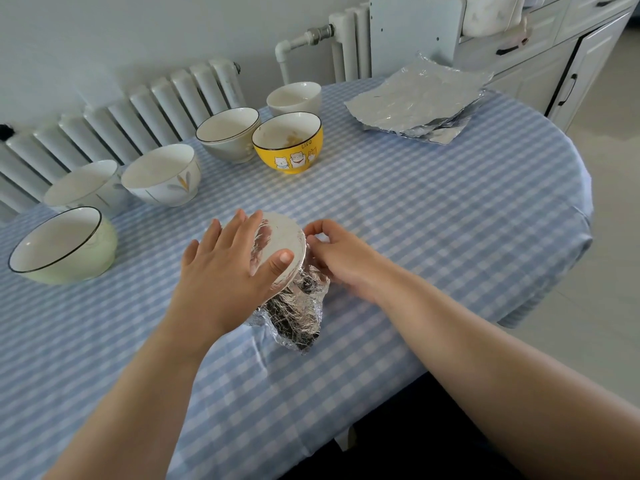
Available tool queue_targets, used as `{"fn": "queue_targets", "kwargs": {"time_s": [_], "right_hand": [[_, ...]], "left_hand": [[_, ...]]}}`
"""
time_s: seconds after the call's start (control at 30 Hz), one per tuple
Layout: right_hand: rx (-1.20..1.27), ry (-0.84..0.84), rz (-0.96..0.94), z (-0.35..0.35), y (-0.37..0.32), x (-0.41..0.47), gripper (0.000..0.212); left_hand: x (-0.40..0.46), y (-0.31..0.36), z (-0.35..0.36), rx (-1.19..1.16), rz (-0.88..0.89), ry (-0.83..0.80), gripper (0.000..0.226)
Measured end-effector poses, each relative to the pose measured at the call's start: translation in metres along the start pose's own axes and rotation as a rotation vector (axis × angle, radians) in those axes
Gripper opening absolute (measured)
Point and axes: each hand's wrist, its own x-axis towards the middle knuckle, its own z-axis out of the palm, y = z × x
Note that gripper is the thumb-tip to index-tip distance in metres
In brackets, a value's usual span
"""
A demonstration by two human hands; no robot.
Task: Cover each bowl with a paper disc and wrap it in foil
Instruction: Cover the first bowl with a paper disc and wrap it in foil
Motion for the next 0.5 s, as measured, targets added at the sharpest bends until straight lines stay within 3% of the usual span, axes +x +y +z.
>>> {"fn": "queue_targets", "kwargs": {"time_s": [0.1,0.23,0.5], "right_hand": [[-0.180,-0.060,0.005,-0.006,-0.008,0.005,0.011],[-0.551,-0.111,-0.005,-0.012,-0.021,0.011,0.023],[-0.782,-0.131,-0.121,-0.019,-0.018,0.013,0.034]], "left_hand": [[0.000,0.000,0.000,0.013,0.003,-0.006,0.103],[0.000,0.000,0.000,0.027,0.001,-0.014,0.104],[0.001,0.000,-0.001,0.020,0.000,-0.006,0.104]]}}
